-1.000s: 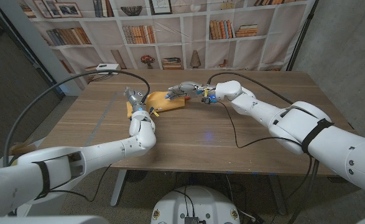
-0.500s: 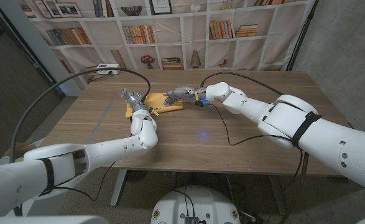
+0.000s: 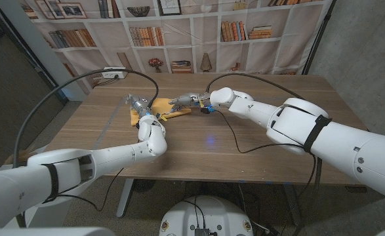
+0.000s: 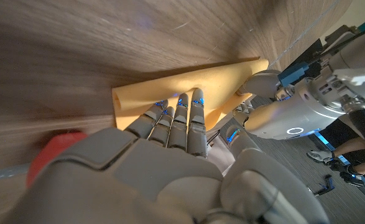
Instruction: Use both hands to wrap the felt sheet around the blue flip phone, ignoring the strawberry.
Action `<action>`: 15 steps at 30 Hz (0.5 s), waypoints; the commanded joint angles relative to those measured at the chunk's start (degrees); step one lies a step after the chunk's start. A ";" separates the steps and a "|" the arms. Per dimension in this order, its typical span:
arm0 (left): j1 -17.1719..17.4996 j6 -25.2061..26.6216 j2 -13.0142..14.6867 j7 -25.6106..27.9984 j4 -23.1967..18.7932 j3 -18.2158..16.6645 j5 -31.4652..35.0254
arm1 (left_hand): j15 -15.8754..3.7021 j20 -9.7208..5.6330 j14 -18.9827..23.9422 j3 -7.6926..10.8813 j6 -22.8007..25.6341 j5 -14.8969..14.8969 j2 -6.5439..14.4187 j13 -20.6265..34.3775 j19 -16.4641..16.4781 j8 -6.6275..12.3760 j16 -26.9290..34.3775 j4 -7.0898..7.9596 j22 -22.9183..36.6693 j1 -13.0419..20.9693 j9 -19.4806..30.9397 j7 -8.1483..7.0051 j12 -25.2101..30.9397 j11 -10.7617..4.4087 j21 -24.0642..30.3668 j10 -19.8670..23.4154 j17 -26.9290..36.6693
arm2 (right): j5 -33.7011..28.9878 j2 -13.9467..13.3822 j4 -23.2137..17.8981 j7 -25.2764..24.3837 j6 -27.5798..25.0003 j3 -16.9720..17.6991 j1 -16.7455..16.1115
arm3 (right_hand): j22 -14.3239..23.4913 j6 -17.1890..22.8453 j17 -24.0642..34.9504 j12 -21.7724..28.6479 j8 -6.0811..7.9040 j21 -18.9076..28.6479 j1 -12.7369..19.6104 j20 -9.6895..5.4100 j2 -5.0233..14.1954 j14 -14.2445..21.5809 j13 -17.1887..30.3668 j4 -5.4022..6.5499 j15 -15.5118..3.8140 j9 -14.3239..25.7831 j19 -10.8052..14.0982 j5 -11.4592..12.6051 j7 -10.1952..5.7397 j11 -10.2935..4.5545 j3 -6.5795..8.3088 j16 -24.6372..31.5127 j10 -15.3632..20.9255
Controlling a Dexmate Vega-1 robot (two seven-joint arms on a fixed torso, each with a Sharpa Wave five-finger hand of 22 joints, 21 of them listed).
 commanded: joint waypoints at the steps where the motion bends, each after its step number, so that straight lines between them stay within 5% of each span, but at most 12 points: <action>1: -3.10 0.93 1.89 -12.20 -2.71 3.64 4.18 | -5.13 1.10 -5.70 -3.23 -6.23 -2.26 1.06 -1.07 -3.28 -5.78 -1.92 3.44 0.03 -9.22 0.73 0.30 -4.32 1.42 1.20 -6.28 1.51 | -1.90 0.47 0.20 -1.70 -1.96 -2.96 0.73 | 0.10 -0.17 0.03 -0.15 0.03 0.59 -0.36 -1.93 0.07 0.81 0.17 0.11 0.65 0.07 0.94 0.18 0.22 0.57 0.56 0.52 -0.34; 3: -2.88 1.43 2.59 -13.52 -4.30 3.04 5.02 | -3.64 2.64 -9.09 -4.18 -12.90 -4.01 0.94 -1.30 -5.80 -9.72 -3.97 4.87 -0.17 -14.18 0.11 -1.62 -6.50 2.58 1.22 -10.25 1.25 | -2.25 0.36 0.17 -1.97 -1.70 -3.26 0.81 | 0.10 -0.13 0.03 -0.15 0.07 0.62 -0.38 -1.90 0.06 1.01 0.16 0.11 0.69 0.08 1.05 0.18 0.30 0.60 0.57 0.59 -0.37; 7: -2.82 1.41 3.93 -17.80 -6.75 2.60 8.66 | 0.98 4.78 -17.13 -5.63 -22.44 -7.14 1.24 -2.34 -10.01 -15.61 -8.02 7.03 -0.43 -22.21 0.06 -1.65 -11.55 5.62 0.75 -19.47 0.04 | -2.40 0.34 0.17 -2.01 -1.81 -3.43 0.87 | 0.11 0.12 0.03 0.00 0.21 0.71 -0.39 -1.83 0.08 1.31 0.15 0.09 0.86 0.08 1.38 0.18 0.51 0.52 0.62 0.64 -0.05; 10: -1.42 1.90 4.39 -18.03 -8.43 0.26 10.36 | 3.20 6.09 -20.40 -7.54 -26.97 -9.13 2.09 -2.48 -13.14 -17.95 -9.01 10.11 -0.55 -29.04 0.31 -1.17 -13.54 7.37 -0.23 -22.77 -0.53 | -2.52 0.35 0.16 -2.10 -1.77 -3.53 0.93 | 0.11 0.21 0.02 0.03 0.26 0.74 -0.36 -1.80 0.13 1.45 0.14 0.06 0.97 0.09 1.51 0.18 0.58 0.43 0.67 0.65 0.02; 15: 1.72 4.91 2.81 -15.50 -8.07 -4.18 14.52 | 5.77 8.09 -23.51 -7.63 -34.22 -10.13 5.74 -2.50 -16.14 -19.66 -9.41 13.45 -0.69 -35.03 0.48 -0.03 -15.82 9.76 -1.55 -26.90 -1.09 | -2.88 0.49 0.17 -2.53 -2.21 -3.87 1.15 | 0.11 0.28 -0.01 0.06 0.31 0.75 -0.27 -1.86 0.10 1.58 0.12 -0.05 1.02 0.09 1.65 0.19 0.66 0.35 0.74 0.63 0.07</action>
